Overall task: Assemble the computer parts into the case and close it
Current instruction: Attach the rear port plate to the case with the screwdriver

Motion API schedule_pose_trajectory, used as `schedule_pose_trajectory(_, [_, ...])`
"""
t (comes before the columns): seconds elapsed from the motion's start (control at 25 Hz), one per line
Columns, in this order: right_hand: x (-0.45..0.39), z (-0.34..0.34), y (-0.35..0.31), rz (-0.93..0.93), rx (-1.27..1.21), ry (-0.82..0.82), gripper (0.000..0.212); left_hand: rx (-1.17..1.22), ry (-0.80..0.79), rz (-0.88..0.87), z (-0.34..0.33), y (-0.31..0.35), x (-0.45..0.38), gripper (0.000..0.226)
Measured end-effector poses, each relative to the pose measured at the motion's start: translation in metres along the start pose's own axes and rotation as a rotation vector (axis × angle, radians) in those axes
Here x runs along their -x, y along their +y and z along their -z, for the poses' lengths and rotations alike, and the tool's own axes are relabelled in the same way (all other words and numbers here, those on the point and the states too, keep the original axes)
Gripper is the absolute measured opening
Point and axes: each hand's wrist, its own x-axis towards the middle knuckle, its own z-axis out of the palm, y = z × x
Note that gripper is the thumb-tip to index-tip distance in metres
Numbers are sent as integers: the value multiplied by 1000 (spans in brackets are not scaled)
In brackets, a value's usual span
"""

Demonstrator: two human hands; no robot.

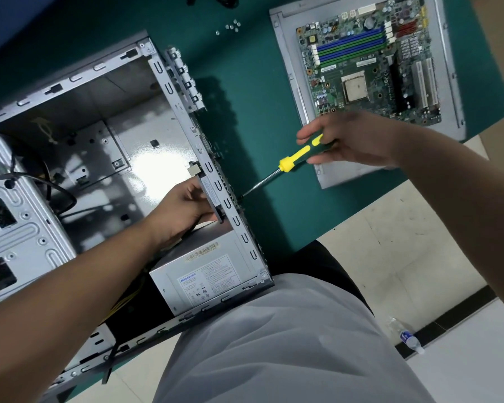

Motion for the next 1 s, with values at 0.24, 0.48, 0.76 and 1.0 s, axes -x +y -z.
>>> schedule_pose_trajectory(0.24, [0,-13,-4,88,370,140,40,24,-8,-4,1,-2,0,23])
schedule_pose_trajectory(0.48, [-7,1,-2,105,235,12,27,23,-20,-10,2,-5,-2,23])
schedule_pose_trajectory(0.76, [-12,-9,4,115,369,187,42,6,-54,-30,3,-4,-2,27])
schedule_pose_trajectory(1.0, [-9,0,3,-57,-5,89,26,19,-46,-33,2,-6,-3,22])
